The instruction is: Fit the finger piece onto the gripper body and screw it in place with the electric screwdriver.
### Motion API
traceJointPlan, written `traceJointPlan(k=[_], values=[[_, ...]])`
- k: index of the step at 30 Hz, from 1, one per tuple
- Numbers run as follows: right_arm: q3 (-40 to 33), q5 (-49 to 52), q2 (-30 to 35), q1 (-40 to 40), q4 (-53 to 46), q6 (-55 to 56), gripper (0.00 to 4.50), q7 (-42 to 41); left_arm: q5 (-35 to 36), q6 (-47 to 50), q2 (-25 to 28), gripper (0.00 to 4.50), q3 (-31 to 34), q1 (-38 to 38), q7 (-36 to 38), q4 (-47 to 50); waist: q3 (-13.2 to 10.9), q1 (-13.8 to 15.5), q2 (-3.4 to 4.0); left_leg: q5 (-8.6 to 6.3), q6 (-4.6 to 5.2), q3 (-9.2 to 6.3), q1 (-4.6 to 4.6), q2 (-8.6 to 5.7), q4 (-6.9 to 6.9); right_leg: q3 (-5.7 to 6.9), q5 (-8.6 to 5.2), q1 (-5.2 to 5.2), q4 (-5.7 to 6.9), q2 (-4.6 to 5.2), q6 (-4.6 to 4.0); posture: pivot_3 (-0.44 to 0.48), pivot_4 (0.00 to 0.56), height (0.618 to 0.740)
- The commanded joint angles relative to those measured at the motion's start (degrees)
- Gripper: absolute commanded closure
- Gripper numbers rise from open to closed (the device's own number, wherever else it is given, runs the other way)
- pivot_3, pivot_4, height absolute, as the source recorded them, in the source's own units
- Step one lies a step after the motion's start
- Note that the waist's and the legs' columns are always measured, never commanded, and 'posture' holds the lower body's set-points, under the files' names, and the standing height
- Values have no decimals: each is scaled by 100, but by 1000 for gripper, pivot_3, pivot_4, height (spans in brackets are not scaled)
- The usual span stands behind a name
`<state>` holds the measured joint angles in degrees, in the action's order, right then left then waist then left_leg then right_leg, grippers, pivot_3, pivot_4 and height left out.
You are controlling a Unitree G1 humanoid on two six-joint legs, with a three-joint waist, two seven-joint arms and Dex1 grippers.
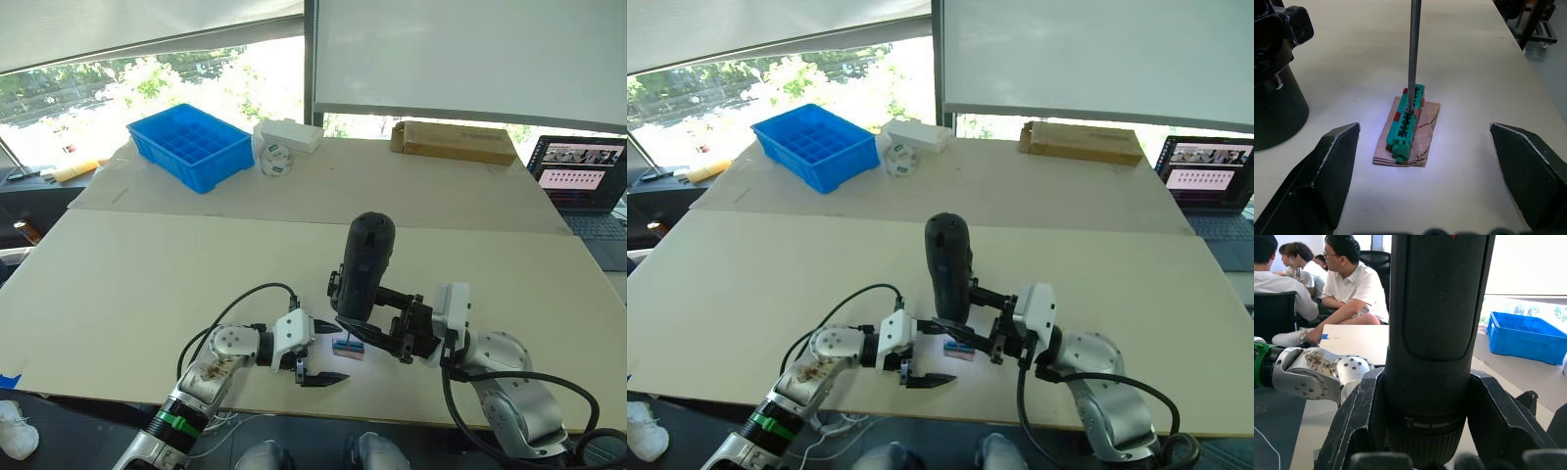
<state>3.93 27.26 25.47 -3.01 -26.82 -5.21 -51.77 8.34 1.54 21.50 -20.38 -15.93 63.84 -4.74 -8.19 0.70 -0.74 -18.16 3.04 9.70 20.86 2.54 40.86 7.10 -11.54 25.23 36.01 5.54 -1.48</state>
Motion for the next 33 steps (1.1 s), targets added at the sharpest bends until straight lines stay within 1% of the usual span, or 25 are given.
traceJointPlan(k=[1, 11, 24, 33], values=[[-147, 114, 55, 24, -77, 80, 2586, 8, -34, 65, -19, 21, -148, 76, 17, -2, 0, 0, 0, 0, 0, 0, 0, 0, 0, 0, 0, 0, 0, 0, 0, 0, 150, 740], [-199, 236, 118, 12, -70, 69, 2586, -37, -38, 40, -12, 21, -154, 96, 17, -20, 0, 1, 0, -3, 6, 0, 1, 0, 0, 1, 0, 0, -1, 3, 1, 0, 150, 740], [31, -75, 68, -13, 5, 109, 2586, 57, -29, 34, -23, 21, -125, 75, -5, -82, 0, 0, 0, -5, 8, 0, 0, 0, 0, 0, -1, -1, -1, 4, 2, 0, 150, 740], [-196, 314, 124, -177, -314, -111, 2586, 148, 77, -98, 3, 21, 20, 18, 73, -156, 0, 1, 0, -5, 9, 0, 1, 0, 0, 1, -1, 0, -1, 7, 2, 0, 150, 740]])
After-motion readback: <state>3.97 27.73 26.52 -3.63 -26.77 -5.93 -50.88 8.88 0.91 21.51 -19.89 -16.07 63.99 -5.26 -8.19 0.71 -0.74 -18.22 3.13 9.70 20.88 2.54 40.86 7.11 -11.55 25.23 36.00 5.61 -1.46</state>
